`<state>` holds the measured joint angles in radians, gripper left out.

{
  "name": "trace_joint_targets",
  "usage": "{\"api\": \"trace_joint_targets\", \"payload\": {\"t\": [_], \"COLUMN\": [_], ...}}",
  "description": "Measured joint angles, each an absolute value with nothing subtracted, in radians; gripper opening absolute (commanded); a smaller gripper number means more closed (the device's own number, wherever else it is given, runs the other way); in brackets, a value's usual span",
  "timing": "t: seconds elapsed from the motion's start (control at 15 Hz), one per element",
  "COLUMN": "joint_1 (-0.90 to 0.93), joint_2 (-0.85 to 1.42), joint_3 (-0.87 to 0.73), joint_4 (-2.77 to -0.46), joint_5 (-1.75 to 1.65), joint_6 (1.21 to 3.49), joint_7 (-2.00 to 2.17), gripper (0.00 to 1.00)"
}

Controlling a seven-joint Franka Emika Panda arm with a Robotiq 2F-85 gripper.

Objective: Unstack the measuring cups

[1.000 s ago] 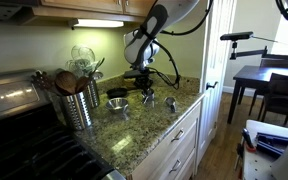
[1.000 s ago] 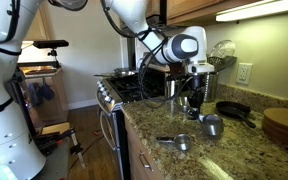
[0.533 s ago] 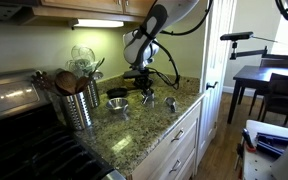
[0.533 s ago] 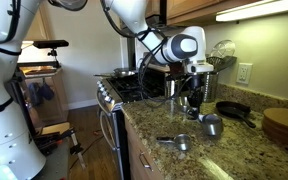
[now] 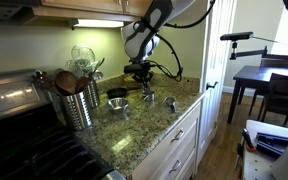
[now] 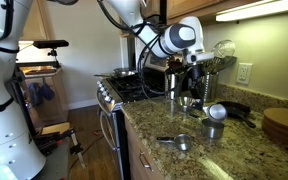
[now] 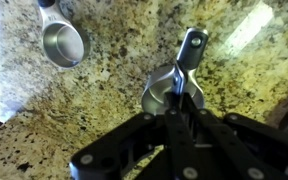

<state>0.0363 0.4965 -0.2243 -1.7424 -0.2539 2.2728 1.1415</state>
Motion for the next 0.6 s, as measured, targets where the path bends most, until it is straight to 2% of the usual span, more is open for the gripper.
{"api": "trace_joint_targets", "payload": {"t": [0.6], "joint_1": [0.072], "joint_2": [0.424], "joint_3": [-0.176], "joint_4": [-1.813], "joint_5": [-0.276], "joint_6": [2.176], "joint_7": [1.1], "gripper": [0.07]}}
